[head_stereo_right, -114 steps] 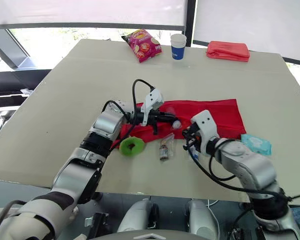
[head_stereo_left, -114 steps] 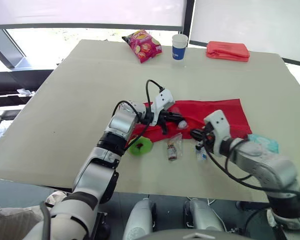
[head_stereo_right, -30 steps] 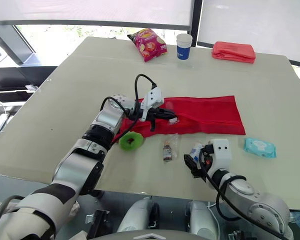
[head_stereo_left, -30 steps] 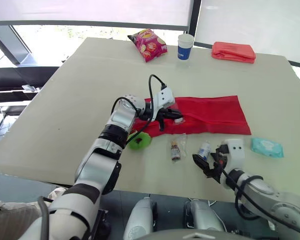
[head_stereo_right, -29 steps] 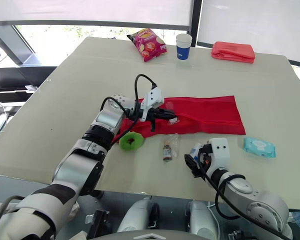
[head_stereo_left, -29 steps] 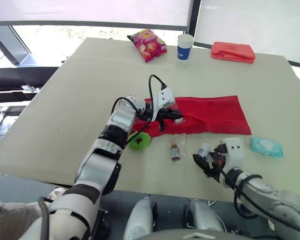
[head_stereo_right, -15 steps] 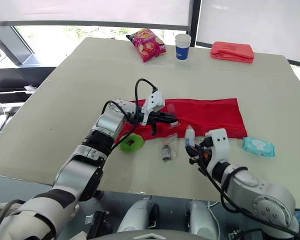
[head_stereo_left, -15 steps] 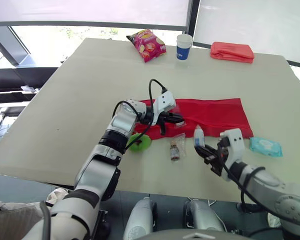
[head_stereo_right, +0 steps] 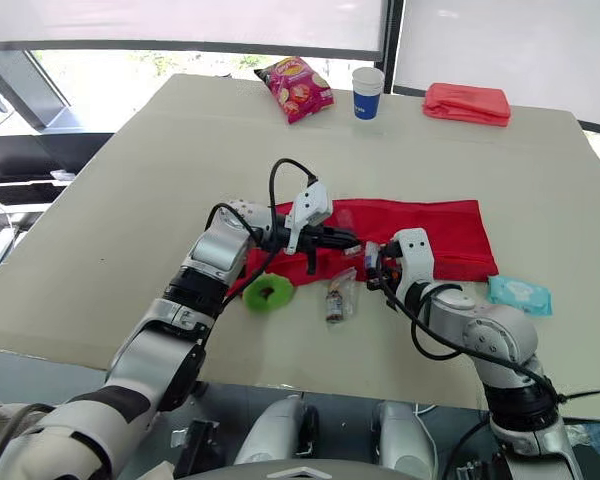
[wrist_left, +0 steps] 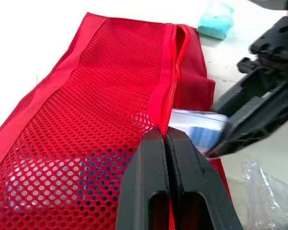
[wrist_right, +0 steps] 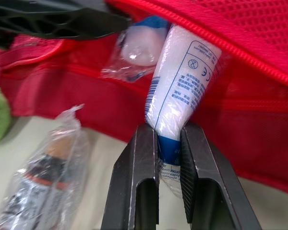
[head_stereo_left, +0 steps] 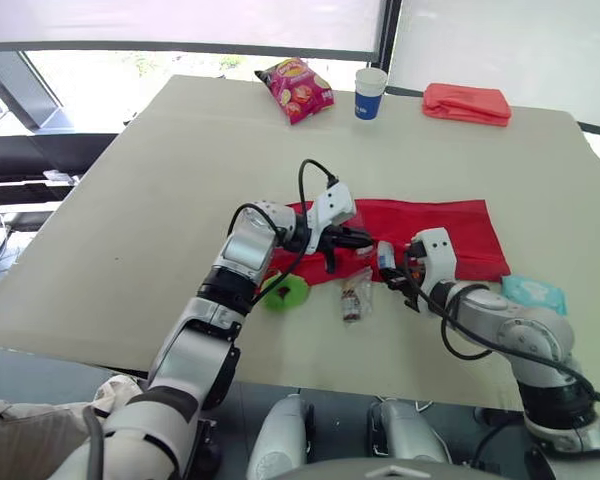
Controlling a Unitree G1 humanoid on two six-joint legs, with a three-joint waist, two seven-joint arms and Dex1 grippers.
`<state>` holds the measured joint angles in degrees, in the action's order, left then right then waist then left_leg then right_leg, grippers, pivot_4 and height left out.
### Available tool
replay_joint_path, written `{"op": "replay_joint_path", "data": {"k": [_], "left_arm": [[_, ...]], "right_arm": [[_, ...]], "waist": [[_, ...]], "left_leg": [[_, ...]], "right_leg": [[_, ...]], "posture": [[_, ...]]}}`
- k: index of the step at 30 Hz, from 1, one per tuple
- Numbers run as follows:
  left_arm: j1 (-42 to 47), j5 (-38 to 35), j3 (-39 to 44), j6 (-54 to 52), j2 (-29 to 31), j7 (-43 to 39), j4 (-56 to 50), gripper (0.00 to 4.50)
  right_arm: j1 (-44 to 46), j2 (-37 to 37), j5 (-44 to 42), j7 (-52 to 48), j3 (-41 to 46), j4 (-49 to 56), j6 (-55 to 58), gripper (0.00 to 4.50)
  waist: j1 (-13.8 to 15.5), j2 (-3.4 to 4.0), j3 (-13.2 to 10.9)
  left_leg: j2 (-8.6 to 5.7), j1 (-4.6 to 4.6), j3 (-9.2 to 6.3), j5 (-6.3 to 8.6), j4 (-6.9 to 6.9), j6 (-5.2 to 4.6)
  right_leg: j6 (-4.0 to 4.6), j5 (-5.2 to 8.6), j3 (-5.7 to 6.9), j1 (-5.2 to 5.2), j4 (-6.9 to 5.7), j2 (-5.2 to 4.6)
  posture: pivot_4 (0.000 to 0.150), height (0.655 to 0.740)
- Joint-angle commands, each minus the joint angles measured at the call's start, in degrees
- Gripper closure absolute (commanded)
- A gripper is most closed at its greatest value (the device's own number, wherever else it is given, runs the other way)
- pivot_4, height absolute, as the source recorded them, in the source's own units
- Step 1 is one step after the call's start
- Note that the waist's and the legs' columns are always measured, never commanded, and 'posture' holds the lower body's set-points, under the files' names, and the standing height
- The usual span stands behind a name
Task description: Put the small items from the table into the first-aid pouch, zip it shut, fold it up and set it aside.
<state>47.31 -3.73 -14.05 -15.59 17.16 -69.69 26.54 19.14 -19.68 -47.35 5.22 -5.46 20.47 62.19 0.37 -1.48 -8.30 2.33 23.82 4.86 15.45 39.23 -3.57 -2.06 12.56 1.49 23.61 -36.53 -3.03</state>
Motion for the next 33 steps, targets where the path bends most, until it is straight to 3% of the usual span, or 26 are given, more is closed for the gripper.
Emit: {"op": "replay_joint_path", "data": {"k": [1, 8, 9, 14, 21, 24, 29, 33], "left_arm": [[-0.53, -1.33, -0.82, 0.29, -0.30, -0.94, -3.33, 4.50], [-1.12, -1.08, -1.59, 0.42, 0.06, -0.84, -3.35, 4.50], [-1.05, -1.11, -1.57, 0.36, 0.09, -0.66, -3.24, 4.50], [-0.58, -1.13, -1.26, 0.09, 0.31, 0.19, -2.50, 4.50], [0.09, -1.40, -1.00, -0.07, 0.44, 0.69, -1.72, 4.50], [0.43, -1.52, -1.03, -0.16, 0.39, 0.77, -1.56, 4.50], [0.74, -1.61, -1.02, -0.17, 0.48, 0.70, -1.34, 4.50], [0.83, -1.69, -1.21, -0.33, 0.42, 0.72, -1.49, 4.50]], "right_arm": [[4.99, 0.21, 5.99, -4.34, -2.40, -5.19, -3.10, 4.45], [9.34, -1.97, 13.62, -14.42, -5.41, -11.99, -6.72, 4.45], [8.84, -2.63, 13.78, -15.67, -5.09, -11.05, -6.58, 3.44], [4.00, -5.92, 13.27, -18.80, -1.23, -1.73, -5.99, 1.17], [-4.76, -9.83, 11.44, -19.98, 3.50, 10.64, -3.34, 1.17], [-6.51, -8.09, 11.65, -18.84, 4.06, 11.45, -3.27, 1.97], [-6.59, -4.82, 12.41, -18.51, 2.26, 11.10, -3.42, 4.28], [-4.37, -2.23, 13.91, -20.56, -0.92, 7.45, -5.21, 4.40]], "waist": [[-0.32, 0.00, 0.00], [-0.43, 0.00, 0.00], [-0.42, 0.00, 0.00], [-0.45, 0.01, 0.00], [-0.44, 0.01, -0.01], [-0.77, 0.01, -0.01], [-0.81, 0.01, -0.01], [-0.86, 0.01, -0.01]], "left_leg": [[0.00, -0.01, 0.00, 0.00, 0.01, 0.00], [-0.01, 0.00, -0.02, -0.01, -0.01, 0.00], [-0.01, 0.01, -0.03, -0.01, -0.01, -0.01], [-0.01, 0.03, -0.05, -0.01, -0.03, -0.01], [0.00, 0.00, -0.05, -0.01, -0.02, -0.01], [0.02, -0.04, -0.04, -0.01, -0.02, 0.00], [0.01, -0.04, -0.04, -0.02, 0.00, 0.01], [0.00, -0.03, -0.04, -0.02, 0.00, 0.01]], "right_leg": [[0.00, 0.00, 0.00, 0.00, -0.02, 0.00], [0.00, 0.00, 0.04, 0.00, -0.05, 0.00], [-0.01, 0.00, 0.04, 0.00, -0.05, -0.01], [-0.01, 0.00, 0.07, 0.00, -0.02, -0.03], [-0.01, 0.00, 0.06, -0.01, -0.01, -0.05], [0.00, 0.01, 0.04, 0.00, -0.04, -0.01], [0.00, 0.01, 0.02, 0.00, -0.08, -0.01], [-0.01, 0.01, 0.02, 0.00, -0.06, -0.01]], "posture": [[0.150, 0.7400], [0.150, 0.7400], [0.150, 0.7400], [0.150, 0.7400], [0.150, 0.7400], [0.150, 0.7400], [0.150, 0.7400], [0.150, 0.7400]]}}
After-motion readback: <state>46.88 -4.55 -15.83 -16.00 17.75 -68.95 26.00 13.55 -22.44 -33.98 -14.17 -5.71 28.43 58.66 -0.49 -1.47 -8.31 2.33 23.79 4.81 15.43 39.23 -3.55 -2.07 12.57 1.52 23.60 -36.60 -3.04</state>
